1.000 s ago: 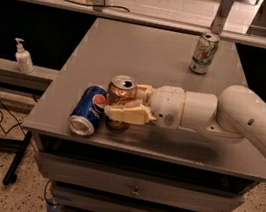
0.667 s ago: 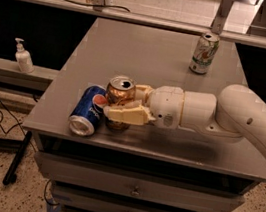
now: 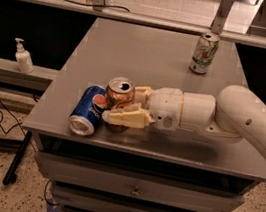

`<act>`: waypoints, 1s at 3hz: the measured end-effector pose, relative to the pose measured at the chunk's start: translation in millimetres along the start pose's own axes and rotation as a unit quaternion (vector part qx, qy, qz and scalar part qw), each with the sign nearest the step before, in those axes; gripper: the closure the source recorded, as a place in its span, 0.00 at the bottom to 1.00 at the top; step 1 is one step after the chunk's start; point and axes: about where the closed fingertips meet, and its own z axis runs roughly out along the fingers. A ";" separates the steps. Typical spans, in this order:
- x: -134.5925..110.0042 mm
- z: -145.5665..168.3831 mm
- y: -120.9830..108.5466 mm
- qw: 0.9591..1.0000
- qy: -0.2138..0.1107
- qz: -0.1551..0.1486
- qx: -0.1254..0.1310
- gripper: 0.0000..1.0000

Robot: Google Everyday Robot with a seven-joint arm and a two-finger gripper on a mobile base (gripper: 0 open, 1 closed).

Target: Move orange can near pepsi can

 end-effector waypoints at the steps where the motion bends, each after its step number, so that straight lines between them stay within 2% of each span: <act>1: -1.2 -3.2 -1.0 1.000 0.002 -0.006 0.003 0.00; 2: -4.2 -15.9 -4.4 1.000 0.009 -0.016 0.021 0.00; 3: -12.0 -58.0 -13.0 0.996 0.031 -0.033 0.078 0.00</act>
Offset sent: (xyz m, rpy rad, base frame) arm 0.0070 -0.0371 0.0132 -0.0497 -0.0648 -0.0855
